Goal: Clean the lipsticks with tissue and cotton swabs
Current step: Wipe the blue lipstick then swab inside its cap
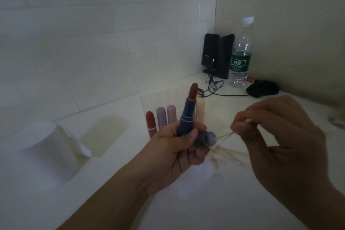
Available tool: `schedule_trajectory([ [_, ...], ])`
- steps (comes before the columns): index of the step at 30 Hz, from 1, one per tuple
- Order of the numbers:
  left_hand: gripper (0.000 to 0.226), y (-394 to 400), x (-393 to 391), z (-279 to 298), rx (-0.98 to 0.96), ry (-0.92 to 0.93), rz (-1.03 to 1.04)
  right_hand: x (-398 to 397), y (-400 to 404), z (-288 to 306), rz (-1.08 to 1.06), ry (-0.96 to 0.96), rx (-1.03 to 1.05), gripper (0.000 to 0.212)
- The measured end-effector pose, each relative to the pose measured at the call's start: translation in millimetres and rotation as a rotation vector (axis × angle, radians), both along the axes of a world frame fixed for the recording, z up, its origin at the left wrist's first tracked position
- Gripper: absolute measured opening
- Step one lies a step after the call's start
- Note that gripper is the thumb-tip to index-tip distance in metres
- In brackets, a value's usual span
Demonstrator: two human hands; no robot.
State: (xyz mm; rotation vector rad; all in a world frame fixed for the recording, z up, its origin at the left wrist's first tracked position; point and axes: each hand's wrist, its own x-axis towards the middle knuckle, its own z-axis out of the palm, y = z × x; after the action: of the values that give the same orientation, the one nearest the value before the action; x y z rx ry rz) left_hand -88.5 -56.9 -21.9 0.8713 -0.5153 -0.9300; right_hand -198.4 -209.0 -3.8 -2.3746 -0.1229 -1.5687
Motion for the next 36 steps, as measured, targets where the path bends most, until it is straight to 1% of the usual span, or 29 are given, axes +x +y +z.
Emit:
schedule_trajectory([
  [1, 0.018, 0, 1, 0, -0.009, 0.021, 0.01, 0, -2, 0, 0.021, -0.003, 0.077, 0.026],
  [4, 0.016, 2, 3, 1, -0.08, 0.109, -0.011, 4, -10, -2, 0.161, 0.007, 0.401, 0.017],
  [5, 0.016, 3, 4, 2, -0.107, 0.131, -0.031, 5, -12, -3, 0.167, 0.037, 0.444, 0.015],
  [8, 0.01, 3, 3, 4, -0.203, 0.155, -0.128, 9, -13, -10, 0.105, 0.252, 0.373, 0.008],
  [10, 0.009, 3, 3, 5, -0.234, 0.155, -0.155, 13, -8, -19, 0.038, 0.406, 0.257, 0.011],
  [12, 0.011, 3, 4, 4, -0.25, 0.154, -0.181, 17, -4, -32, -0.032, 0.511, 0.132, 0.008],
  [13, 0.011, 3, 3, 4, -0.256, 0.158, -0.19, 19, -3, -36, -0.036, 0.574, 0.082, 0.012],
  [15, 0.012, 3, 4, 3, -0.258, 0.18, -0.202, 19, -6, -41, 0.028, 0.672, 0.047, 0.032],
  [16, 0.012, 4, 4, 2, -0.255, 0.19, -0.202, 19, -8, -40, 0.046, 0.656, 0.04, 0.033],
  [17, 0.012, 4, 4, 2, -0.254, 0.192, -0.2, 18, -8, -34, 0.046, 0.605, 0.039, 0.029],
  [18, 0.012, 4, 3, 2, -0.251, 0.191, -0.198, 16, -7, -28, 0.063, 0.52, 0.075, 0.022],
  [19, 0.011, 3, 3, 1, -0.246, 0.19, -0.197, 13, -5, -21, 0.104, 0.435, 0.134, 0.021],
  [21, 0.012, 1, 0, -2, -0.235, 0.199, -0.2, 7, 0, -11, 0.218, 0.334, 0.215, 0.033],
  [24, 0.018, -1, -3, -7, -0.232, 0.174, -0.223, 5, 6, -9, 0.328, 0.31, 0.187, 0.048],
  [26, 0.025, -3, -5, -9, -0.214, 0.15, -0.235, 7, 7, -11, 0.352, 0.306, 0.147, 0.045],
  [28, 0.028, -3, -6, -8, -0.231, 0.169, -0.275, 9, 7, -11, 0.357, 0.253, 0.139, 0.035],
  [29, 0.027, -3, -6, -7, -0.244, 0.171, -0.293, 9, 7, -11, 0.376, 0.216, 0.184, 0.03],
  [30, 0.025, -3, -7, -6, -0.243, 0.16, -0.294, 8, 8, -10, 0.438, 0.182, 0.295, 0.025],
  [32, 0.019, -3, -8, -5, -0.215, 0.12, -0.269, 7, 7, -7, 0.61, 0.128, 0.593, 0.018],
  [33, 0.016, -3, -9, -5, -0.193, 0.108, -0.263, 8, 7, -6, 0.645, 0.114, 0.681, 0.019],
  [34, 0.015, -3, -9, -5, -0.166, 0.094, -0.265, 9, 7, -5, 0.633, 0.117, 0.704, 0.02],
  [36, 0.017, -4, -12, -5, -0.116, 0.06, -0.302, 12, 8, -7, 0.607, 0.178, 0.685, 0.023],
])
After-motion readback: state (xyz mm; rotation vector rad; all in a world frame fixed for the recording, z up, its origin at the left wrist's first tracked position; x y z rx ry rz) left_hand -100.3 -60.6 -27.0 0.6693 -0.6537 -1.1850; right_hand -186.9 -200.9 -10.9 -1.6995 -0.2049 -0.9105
